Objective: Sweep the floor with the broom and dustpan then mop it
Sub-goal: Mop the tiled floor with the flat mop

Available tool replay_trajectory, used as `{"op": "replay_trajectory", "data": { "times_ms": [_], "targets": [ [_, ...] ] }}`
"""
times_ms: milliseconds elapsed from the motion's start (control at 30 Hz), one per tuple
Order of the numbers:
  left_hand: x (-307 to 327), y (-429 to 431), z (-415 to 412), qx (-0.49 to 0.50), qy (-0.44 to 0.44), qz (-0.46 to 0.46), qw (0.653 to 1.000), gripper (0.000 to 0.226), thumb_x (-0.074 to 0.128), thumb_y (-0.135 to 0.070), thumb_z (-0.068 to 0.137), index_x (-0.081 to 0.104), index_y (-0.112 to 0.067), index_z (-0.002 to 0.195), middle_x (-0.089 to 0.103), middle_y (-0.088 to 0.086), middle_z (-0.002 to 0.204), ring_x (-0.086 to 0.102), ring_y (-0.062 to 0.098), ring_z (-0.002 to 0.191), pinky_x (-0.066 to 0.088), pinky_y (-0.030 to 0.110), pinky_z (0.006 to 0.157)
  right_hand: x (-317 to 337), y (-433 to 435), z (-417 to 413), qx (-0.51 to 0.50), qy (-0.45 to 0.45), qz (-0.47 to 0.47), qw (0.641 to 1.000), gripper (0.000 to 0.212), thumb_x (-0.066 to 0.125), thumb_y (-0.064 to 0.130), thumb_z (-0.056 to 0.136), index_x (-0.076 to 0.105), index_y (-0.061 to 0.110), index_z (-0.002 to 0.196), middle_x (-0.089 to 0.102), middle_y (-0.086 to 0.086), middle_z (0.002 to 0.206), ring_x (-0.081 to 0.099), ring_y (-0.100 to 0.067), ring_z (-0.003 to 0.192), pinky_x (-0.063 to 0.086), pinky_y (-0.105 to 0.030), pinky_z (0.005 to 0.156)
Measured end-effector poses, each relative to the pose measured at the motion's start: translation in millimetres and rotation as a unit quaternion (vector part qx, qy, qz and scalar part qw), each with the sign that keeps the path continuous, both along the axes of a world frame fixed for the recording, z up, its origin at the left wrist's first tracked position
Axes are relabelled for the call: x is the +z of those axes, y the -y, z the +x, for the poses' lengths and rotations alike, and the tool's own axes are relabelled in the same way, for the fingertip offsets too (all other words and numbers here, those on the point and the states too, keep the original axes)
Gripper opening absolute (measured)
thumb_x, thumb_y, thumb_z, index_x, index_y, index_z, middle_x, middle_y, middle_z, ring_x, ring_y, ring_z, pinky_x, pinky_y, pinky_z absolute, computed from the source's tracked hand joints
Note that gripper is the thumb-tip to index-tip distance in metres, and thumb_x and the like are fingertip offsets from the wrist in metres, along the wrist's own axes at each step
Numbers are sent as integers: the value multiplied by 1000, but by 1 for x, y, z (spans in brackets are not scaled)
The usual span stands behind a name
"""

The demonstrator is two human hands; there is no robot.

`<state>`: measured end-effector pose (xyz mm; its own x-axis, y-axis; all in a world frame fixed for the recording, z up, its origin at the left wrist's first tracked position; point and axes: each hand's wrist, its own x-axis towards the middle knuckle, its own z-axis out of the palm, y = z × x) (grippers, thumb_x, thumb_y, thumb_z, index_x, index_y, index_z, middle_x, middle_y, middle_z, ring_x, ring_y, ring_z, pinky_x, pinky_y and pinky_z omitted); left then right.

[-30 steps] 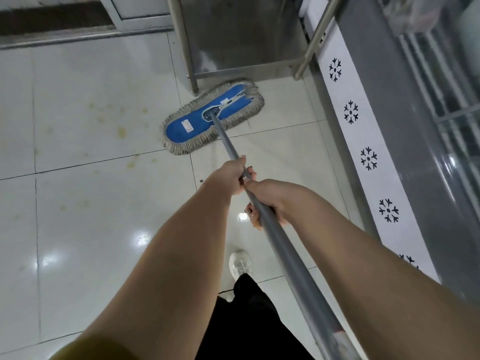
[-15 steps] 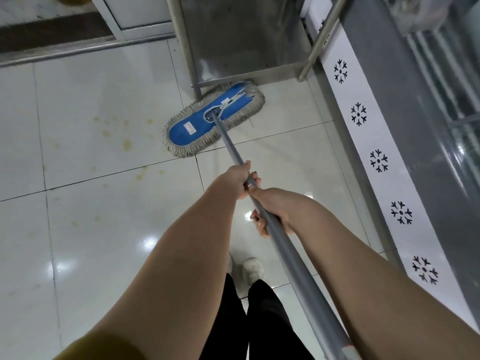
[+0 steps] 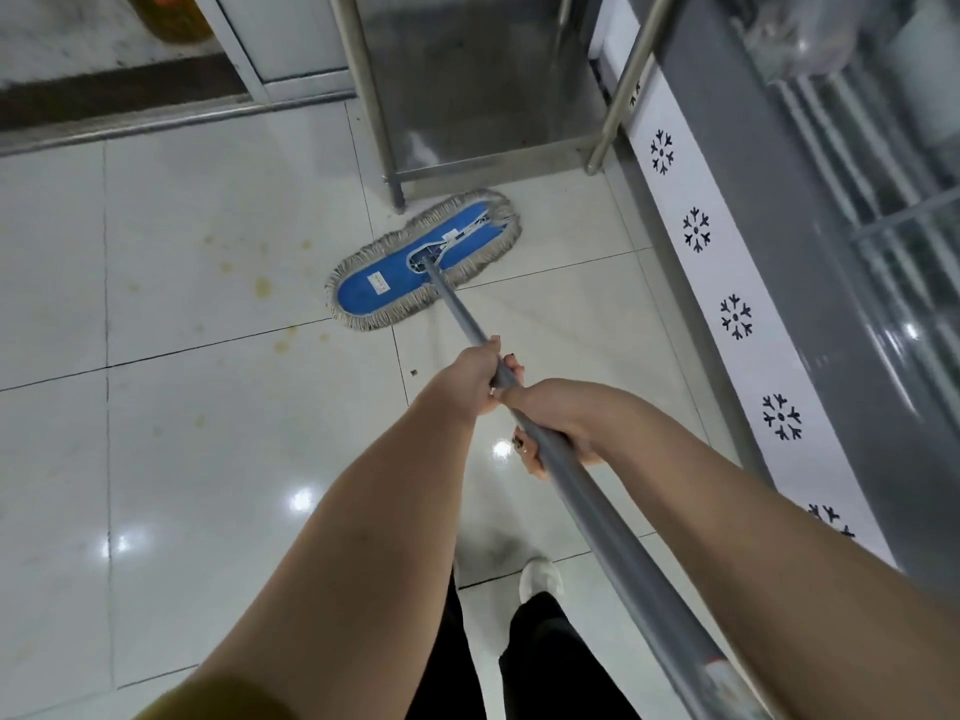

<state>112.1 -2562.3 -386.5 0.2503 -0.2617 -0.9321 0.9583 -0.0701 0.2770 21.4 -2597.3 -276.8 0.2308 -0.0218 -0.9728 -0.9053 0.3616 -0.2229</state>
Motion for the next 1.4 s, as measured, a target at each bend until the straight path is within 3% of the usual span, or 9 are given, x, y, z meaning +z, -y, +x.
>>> {"op": "replay_trajectory", "data": {
  "times_ms": [100,200,333,467,567,967,1100,1233,1400],
  "targets": [
    [0,-5,-44,33,-7,-5,999,32,45,-27,100,40,-7,75,44,2,36,42,10,27,39,13,34,0,3,-40,44,7,-1,999,27,55,30,96,41,11,82,43,-8,62,39,-11,25,40,-15,35],
    [3,-11,-87,40,-10,11,999,34,46,-30,99,41,-8,74,43,1,30,41,11,21,40,19,42,2,1,-82,61,11,9,998,27,56,30,95,44,10,81,41,-7,61,39,-10,27,40,-15,35],
    [10,-23,-135,54,-21,19,998,36,47,-30,99,41,-8,71,43,1,30,40,11,21,39,21,45,3,-6,-127,92,5,15,996,27,57,32,94,46,8,89,43,-7,58,41,-10,29,41,-16,36],
    [11,-45,-172,89,-20,22,996,36,45,-32,99,41,-8,73,43,1,54,41,10,31,35,12,33,12,-25,-160,116,4,16,993,25,58,32,93,44,12,89,43,-6,57,42,-11,29,42,-16,36],
    [13,-65,-199,132,-2,20,991,31,46,-26,100,42,-8,75,40,3,60,38,9,21,35,10,32,17,-45,-183,129,4,14,992,25,56,33,94,42,13,86,43,-6,56,43,-11,29,42,-16,36],
    [31,-187,-305,122,25,51,991,31,43,-20,101,41,-8,72,41,5,57,36,8,18,33,8,31,32,-168,-283,133,-17,20,991,28,55,35,95,43,12,85,44,-6,52,44,-13,28,42,-17,35],
    [31,-216,-340,150,19,47,987,30,44,-20,100,40,-8,72,42,1,33,37,9,19,34,8,31,36,-194,-317,144,-26,14,989,30,56,36,95,43,11,82,44,-5,53,44,-12,27,41,-16,35],
    [28,-240,-382,166,24,52,984,30,45,-19,100,40,-8,72,42,3,44,37,9,20,34,9,31,38,-216,-357,146,-18,22,989,30,56,35,95,42,12,81,45,-4,50,43,-11,27,41,-15,35],
    [21,-254,-448,192,25,35,980,30,44,-21,100,39,-10,72,42,0,34,39,10,22,36,11,33,32,-224,-421,149,-2,25,989,31,58,35,94,43,11,81,45,-5,49,43,-11,28,40,-15,34]
  ]
}}
